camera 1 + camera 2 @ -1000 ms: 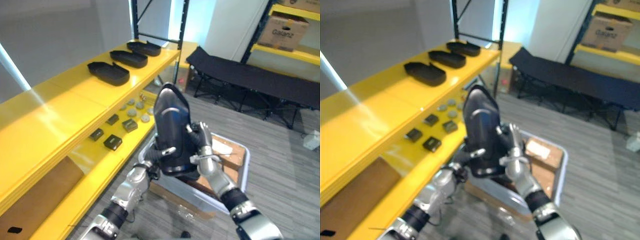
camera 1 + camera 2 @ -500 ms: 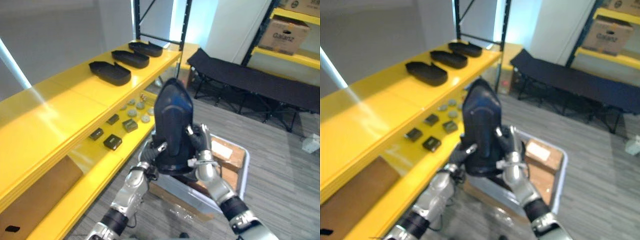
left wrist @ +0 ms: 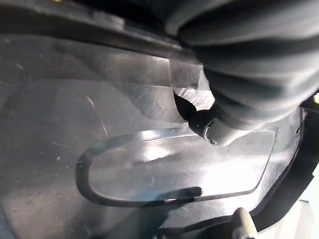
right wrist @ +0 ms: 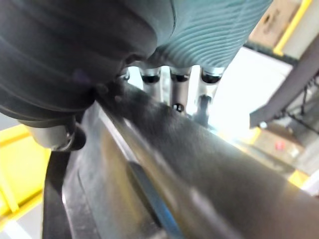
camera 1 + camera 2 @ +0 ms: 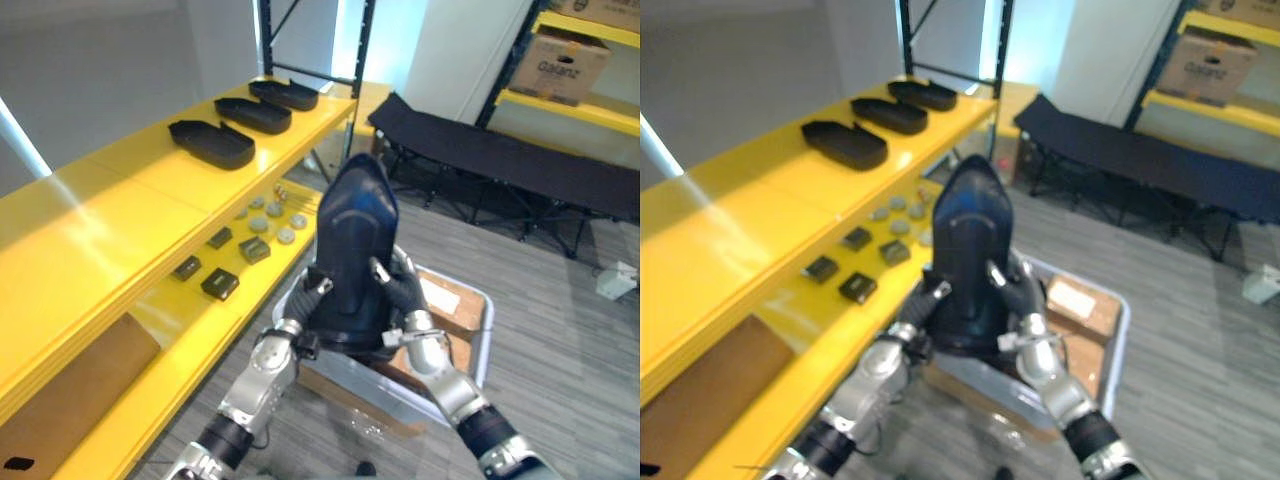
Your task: Walk over and take plastic housings, then place them on the shelf
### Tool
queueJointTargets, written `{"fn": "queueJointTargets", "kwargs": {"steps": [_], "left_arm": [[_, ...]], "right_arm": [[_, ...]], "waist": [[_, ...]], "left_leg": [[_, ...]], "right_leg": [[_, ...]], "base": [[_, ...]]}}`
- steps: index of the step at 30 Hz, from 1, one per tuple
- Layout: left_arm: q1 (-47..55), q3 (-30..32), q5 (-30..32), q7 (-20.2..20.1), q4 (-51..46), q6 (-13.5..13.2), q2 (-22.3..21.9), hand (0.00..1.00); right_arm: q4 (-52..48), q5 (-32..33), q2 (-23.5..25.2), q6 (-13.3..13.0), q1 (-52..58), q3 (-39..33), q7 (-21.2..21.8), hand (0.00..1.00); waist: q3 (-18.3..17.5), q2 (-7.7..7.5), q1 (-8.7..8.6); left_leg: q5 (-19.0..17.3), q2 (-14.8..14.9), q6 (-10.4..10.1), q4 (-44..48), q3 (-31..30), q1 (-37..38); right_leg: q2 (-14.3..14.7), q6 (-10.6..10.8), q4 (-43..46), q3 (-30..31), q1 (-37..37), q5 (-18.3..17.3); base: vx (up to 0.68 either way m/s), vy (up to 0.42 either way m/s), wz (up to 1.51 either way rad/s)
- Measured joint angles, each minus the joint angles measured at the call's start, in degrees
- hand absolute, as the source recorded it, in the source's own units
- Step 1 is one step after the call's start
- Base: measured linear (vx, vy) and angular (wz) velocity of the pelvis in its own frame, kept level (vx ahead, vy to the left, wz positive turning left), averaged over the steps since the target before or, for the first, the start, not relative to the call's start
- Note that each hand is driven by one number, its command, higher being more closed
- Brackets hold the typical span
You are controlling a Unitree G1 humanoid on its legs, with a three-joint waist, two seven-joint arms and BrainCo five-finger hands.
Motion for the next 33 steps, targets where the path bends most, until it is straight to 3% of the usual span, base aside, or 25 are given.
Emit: {"fn": "queueJointTargets", "kwargs": {"steps": [4, 8, 12, 15, 18, 22, 24, 30, 33], "left_arm": [[-0.7, -0.5, 0.3, 0.0, 0.0, 0.1, 1.1, 1.0], [-0.7, -0.1, 4.2, 0.0, -2.0, 0.3, 1.1, 1.0], [-0.6, 3.0, 13.2, -0.2, -10.9, 0.2, 0.8, 1.0], [-0.5, 5.9, 18.1, -0.5, -16.5, -3.2, -0.5, 1.0], [0.4, 8.0, 22.7, 1.1, -18.7, -7.0, -2.2, 1.0], [5.7, 13.7, 26.4, 4.8, -20.8, -12.5, -2.3, 1.0], [7.9, 16.5, 28.1, 7.5, -20.9, -13.6, -2.4, 1.0], [9.0, 20.3, 29.1, 13.2, -20.9, -13.5, -3.0, 1.0], [10.0, 22.4, 28.0, 14.1, -21.0, -13.5, -4.5, 1.0]], "right_arm": [[-0.6, 3.0, -0.2, 0.6, 0.0, 0.4, 1.6, 0.0], [-2.4, 8.8, -0.6, 0.6, 0.0, -1.7, 7.1, 0.0], [-8.5, 11.3, -0.7, -4.0, 0.0, -8.3, 13.8, 0.0], [-14.1, 11.3, -1.1, -8.2, -1.6, -14.2, 17.2, 0.0], [-17.5, 11.8, -3.1, -9.2, -3.5, -19.7, 20.3, 0.0], [-21.4, 15.0, -4.4, -7.8, -3.3, -32.8, 21.3, 0.0], [-22.7, 15.8, -6.0, -6.7, -2.0, -36.6, 21.0, 0.0], [-24.3, 15.8, -6.4, -2.6, 6.4, -39.4, 19.6, 0.0], [-24.1, 16.9, -2.7, -1.6, 11.1, -41.5, 19.6, 0.0]], "waist": [[0.0, 0.07, -0.31], [0.3, 0.49, -0.38], [0.9, 1.05, -0.83], [0.9, 1.13, -1.09], [1.0, 1.29, -1.25], [1.3, 1.94, -1.43], [1.4, 2.07, -2.05], [1.3, 2.11, -2.84], [1.3, 2.12, -3.44]], "left_leg": [[-0.4, 0.0, 0.0, 0.6, 0.0, -0.1], [-0.5, 0.1, 0.1, 0.6, 0.1, -0.1], [-0.5, 0.1, 0.1, 0.7, 0.2, 0.0], [-0.6, 0.0, 0.1, 0.7, 0.3, 0.2], [-0.8, -0.2, 0.3, 0.6, 0.7, 0.4], [-1.4, -0.2, 0.3, 0.3, 1.6, 1.7], [-1.4, -0.3, 0.3, -0.3, 1.9, 2.1], [-1.6, -0.1, 0.0, -1.1, 3.7, 2.3], [-1.6, 0.0, 0.0, -1.6, 4.2, 2.7]], "right_leg": [[0.0, -0.1, -0.4, 0.1, 0.1, 0.0], [0.0, -0.3, -0.2, 0.1, 0.1, -0.2], [0.1, -0.2, 0.1, 0.1, 0.1, -0.1], [0.0, -0.1, 0.1, 0.1, 0.2, -0.1], [-0.1, 0.1, 0.1, 0.2, 0.5, -0.2], [0.0, 0.5, 0.1, 1.0, 1.0, -0.8], [0.1, 0.9, 0.1, 1.2, 0.9, -1.2], [0.4, 0.9, 0.1, 2.9, -0.2, -1.0], [0.5, 0.9, 0.1, 3.0, -0.3, -1.0]], "base": [[-0.01, 0.006, -0.01], [0.0, 0.0, 0.0], [0.0, 0.0, 0.0], [0.0, 0.0, 0.0], [-0.01, 0.034, -0.01], [-0.01, 0.026, -0.1], [0.01, 0.017, -0.09], [0.05, 0.023, -0.15], [0.05, 0.024, -0.06]]}}
